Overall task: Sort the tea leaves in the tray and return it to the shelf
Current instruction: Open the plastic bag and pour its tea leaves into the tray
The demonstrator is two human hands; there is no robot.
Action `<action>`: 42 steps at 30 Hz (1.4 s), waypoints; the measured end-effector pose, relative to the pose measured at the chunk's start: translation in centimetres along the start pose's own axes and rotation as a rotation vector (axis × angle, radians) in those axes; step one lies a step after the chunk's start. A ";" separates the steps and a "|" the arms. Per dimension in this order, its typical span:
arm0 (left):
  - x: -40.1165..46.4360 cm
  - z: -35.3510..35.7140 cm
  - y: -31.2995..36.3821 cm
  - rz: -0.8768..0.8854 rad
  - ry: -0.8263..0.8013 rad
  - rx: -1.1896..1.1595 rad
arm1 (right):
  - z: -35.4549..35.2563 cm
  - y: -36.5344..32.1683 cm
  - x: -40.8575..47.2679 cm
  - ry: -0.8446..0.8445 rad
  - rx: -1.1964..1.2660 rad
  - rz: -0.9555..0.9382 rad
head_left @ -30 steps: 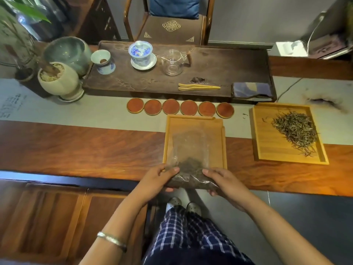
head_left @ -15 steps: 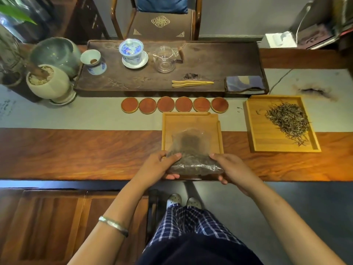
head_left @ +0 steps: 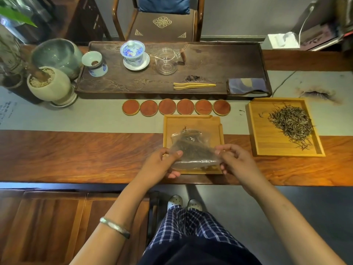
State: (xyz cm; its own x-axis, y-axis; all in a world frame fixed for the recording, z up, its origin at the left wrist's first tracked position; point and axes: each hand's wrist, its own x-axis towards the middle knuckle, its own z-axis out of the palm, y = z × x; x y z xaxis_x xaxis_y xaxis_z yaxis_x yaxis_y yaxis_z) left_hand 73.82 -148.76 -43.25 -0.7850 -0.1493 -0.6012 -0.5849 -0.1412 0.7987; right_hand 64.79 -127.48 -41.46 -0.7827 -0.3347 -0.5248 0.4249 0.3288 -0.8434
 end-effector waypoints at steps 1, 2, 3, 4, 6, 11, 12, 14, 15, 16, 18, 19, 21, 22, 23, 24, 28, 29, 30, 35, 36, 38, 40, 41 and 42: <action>-0.1 -0.2 0.1 -0.013 -0.001 0.010 | 0.0 -0.1 0.0 0.003 0.031 -0.004; -0.1 -0.4 0.2 -0.019 0.000 0.005 | 0.1 -0.3 0.0 0.005 0.052 -0.010; -0.1 -0.5 0.3 -0.009 0.006 0.000 | 0.1 -0.4 0.1 0.006 0.063 -0.017; -0.1 -0.5 0.3 0.017 0.019 0.006 | 0.2 -0.6 0.1 0.008 0.067 -0.028; -0.1 -0.4 0.5 0.085 0.047 0.030 | 0.1 -1.0 0.0 0.012 0.071 -0.054; -0.6 0.1 1.8 0.215 0.120 -0.029 | -0.1 -2.2 -0.4 0.021 0.114 -0.109; -0.7 0.2 2.1 0.236 0.130 -0.037 | -0.2 -2.5 -0.5 0.024 0.118 -0.117; -0.9 0.3 2.6 0.271 0.149 -0.037 | -0.4 -2.9 -0.7 0.033 0.113 -0.138; -1.0 0.3 2.9 0.285 0.153 -0.036 | -0.5 -3.1 -0.8 0.037 0.109 -0.145; -1.1 0.4 3.2 0.299 0.155 -0.035 | -0.6 -3.3 -0.9 0.041 0.112 -0.152; -1.3 0.5 3.8 0.322 0.154 -0.033 | -0.7 -3.6 -1.0 0.046 0.133 -0.162; -1.4 0.5 4.0 0.331 0.155 -0.033 | -0.7 -3.7 -1.1 0.048 0.142 -0.166; -1.5 0.5 4.4 0.341 0.159 -0.037 | -0.7 -4.0 -1.2 0.051 0.150 -0.173; -1.5 0.6 4.6 0.343 0.161 -0.038 | -0.7 -4.1 -1.3 0.051 0.148 -0.176; -1.5 0.6 4.7 0.344 0.163 -0.038 | -0.8 -4.2 -1.3 0.053 0.144 -0.178; -1.5 0.7 4.8 0.344 0.164 -0.037 | -0.9 -4.2 -1.3 0.056 0.140 -0.178; -1.5 0.7 5.1 0.340 0.174 -0.044 | -1.0 -4.3 -1.5 0.082 0.121 -0.159; -1.6 0.7 5.1 0.339 0.174 -0.044 | -1.1 -4.3 -1.6 0.089 0.119 -0.152; -1.6 0.8 5.1 0.339 0.175 -0.042 | -1.1 -4.3 -1.6 0.095 0.120 -0.145; -2.0 0.9 5.7 0.349 0.181 -0.043 | -1.1 -4.9 -1.9 0.112 0.148 -0.137; -2.1 1.0 5.9 0.354 0.180 -0.044 | -1.0 -5.1 -2.0 0.112 0.156 -0.143; -2.3 1.0 6.3 0.368 0.181 -0.050 | -1.0 -5.6 -2.1 0.110 0.173 -0.159; -2.5 1.0 6.6 0.383 0.184 -0.053 | -1.0 -6.0 -2.2 0.111 0.173 -0.174; -2.6 0.9 6.7 0.388 0.186 -0.056 | -1.1 -6.1 -2.3 0.111 0.170 -0.179; -2.7 0.9 6.8 0.391 0.187 -0.057 | -1.1 -6.2 -2.4 0.112 0.168 -0.183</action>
State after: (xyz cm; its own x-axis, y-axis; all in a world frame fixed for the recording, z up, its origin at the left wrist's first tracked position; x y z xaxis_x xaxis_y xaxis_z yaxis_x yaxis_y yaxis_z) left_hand 71.77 -148.41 -36.16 -0.8916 -0.3764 -0.2517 -0.2345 -0.0918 0.9678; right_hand 63.51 -127.81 -34.82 -0.8947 -0.2725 -0.3538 0.3339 0.1177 -0.9352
